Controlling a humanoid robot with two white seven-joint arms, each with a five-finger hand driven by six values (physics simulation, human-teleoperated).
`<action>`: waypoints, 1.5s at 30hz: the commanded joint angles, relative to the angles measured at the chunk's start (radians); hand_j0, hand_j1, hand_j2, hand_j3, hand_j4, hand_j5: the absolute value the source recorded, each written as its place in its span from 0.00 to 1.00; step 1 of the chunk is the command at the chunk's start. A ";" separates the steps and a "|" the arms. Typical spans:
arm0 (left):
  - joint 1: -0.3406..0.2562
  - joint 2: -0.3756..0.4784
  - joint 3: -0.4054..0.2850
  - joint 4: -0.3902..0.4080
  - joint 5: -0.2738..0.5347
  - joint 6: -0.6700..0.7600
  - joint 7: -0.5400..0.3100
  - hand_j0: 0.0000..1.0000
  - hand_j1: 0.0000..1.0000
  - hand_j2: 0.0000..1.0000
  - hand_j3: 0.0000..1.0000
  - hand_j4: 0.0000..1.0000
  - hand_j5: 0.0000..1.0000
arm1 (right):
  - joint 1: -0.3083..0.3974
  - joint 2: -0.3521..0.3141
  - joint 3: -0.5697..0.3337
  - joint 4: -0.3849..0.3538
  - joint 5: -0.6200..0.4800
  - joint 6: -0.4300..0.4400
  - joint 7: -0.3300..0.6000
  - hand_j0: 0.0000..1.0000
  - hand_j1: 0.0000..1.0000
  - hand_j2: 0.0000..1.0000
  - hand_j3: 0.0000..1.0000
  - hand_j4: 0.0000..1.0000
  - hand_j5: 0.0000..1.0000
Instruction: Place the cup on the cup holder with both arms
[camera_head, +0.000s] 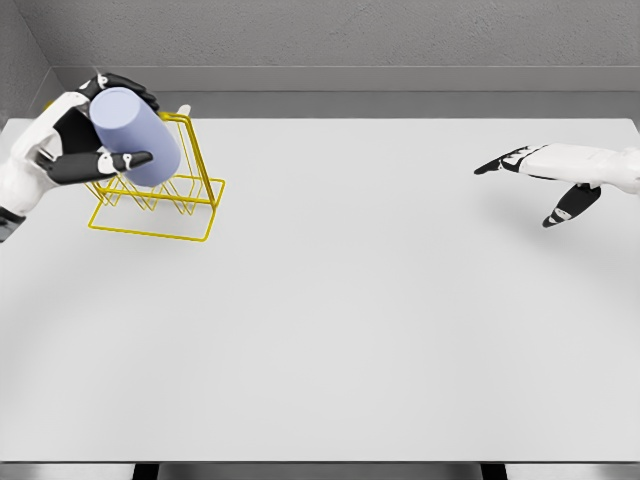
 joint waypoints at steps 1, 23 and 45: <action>0.000 -0.001 0.000 0.002 -0.001 0.000 0.001 0.40 0.40 0.40 0.40 0.40 0.40 | 0.000 -0.001 -0.001 0.000 -0.006 0.003 0.000 1.00 1.00 1.00 1.00 1.00 1.00; 0.011 -0.001 0.003 -0.016 -0.012 -0.009 -0.006 1.00 1.00 1.00 1.00 1.00 1.00 | -0.002 0.001 -0.001 -0.002 -0.005 0.003 0.000 1.00 1.00 1.00 1.00 1.00 1.00; 0.193 0.175 -0.096 -0.309 -0.076 -0.365 -0.036 1.00 1.00 1.00 1.00 1.00 1.00 | 0.000 0.005 -0.001 -0.002 -0.005 0.003 0.000 1.00 1.00 1.00 1.00 1.00 1.00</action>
